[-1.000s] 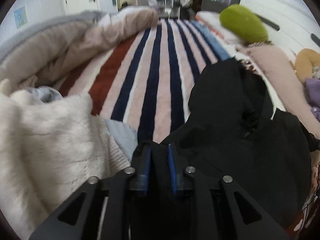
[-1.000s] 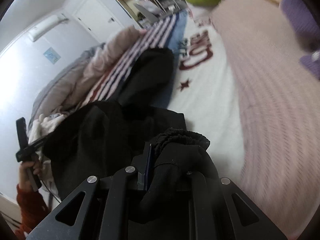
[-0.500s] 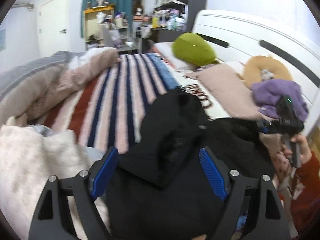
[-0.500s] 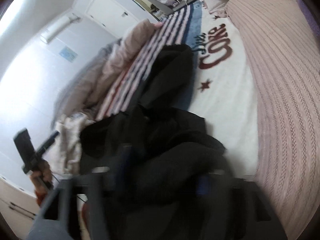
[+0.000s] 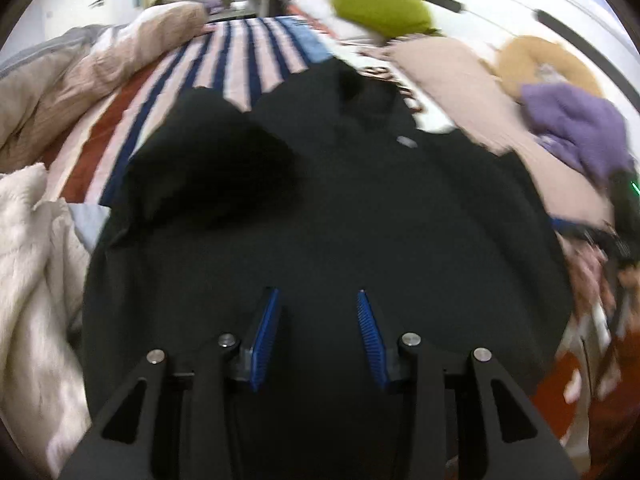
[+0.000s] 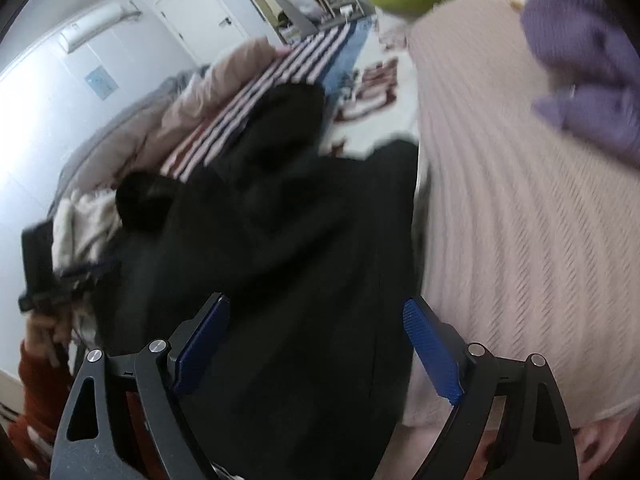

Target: Fold large clothes

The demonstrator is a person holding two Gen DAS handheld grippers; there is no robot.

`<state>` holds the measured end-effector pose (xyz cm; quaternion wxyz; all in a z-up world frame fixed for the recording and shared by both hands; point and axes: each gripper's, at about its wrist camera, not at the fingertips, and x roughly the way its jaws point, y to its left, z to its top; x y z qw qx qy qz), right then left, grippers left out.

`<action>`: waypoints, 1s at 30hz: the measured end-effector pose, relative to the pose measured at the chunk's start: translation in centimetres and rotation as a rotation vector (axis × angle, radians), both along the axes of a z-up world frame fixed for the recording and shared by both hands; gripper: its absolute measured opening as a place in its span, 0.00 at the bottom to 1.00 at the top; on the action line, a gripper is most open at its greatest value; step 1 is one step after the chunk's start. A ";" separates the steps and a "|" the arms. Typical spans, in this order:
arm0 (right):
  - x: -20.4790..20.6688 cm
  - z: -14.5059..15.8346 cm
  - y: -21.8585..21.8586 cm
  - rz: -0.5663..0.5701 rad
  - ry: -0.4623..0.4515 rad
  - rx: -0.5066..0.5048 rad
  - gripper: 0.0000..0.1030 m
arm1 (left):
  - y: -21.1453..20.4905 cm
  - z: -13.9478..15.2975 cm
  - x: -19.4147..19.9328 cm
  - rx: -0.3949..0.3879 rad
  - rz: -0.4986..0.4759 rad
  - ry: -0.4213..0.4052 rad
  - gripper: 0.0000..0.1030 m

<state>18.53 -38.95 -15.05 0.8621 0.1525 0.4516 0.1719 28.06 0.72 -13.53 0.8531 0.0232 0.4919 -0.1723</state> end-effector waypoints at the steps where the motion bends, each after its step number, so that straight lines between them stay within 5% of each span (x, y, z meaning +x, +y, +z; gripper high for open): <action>1: -0.2 0.0 0.3 -0.001 -0.018 -0.020 0.84 | 0.3 -0.1 1.0 0.015 0.044 -0.010 0.36; 4: -0.7 0.3 0.7 0.015 -0.036 0.004 0.84 | 2.1 -0.5 4.2 0.141 0.219 -0.057 0.42; 6: -1.4 0.7 0.8 0.024 -0.055 0.014 0.84 | 3.9 -0.9 5.4 0.150 0.315 -0.036 0.43; 8: -2.9 1.2 0.9 0.022 -0.082 0.019 0.84 | 4.9 -0.6 4.9 0.064 0.309 -0.016 0.44; 12: -6.5 1.5 0.8 0.012 -0.122 0.102 0.84 | 4.6 1.7 0.0 -0.056 0.223 -0.082 0.77; 14: -8.5 1.3 0.8 -0.003 -0.135 0.140 0.84 | 4.3 2.8 -3.4 -0.123 0.175 -0.121 0.79; 22: -15.9 -0.3 1.3 -0.110 -0.163 0.210 0.84 | 5.5 3.0 -14.5 -0.160 0.197 -0.185 0.85; 30: -20.4 -3.6 1.2 -0.174 -0.091 0.309 0.84 | 6.4 -2.2 -19.3 -0.273 0.232 -0.052 0.89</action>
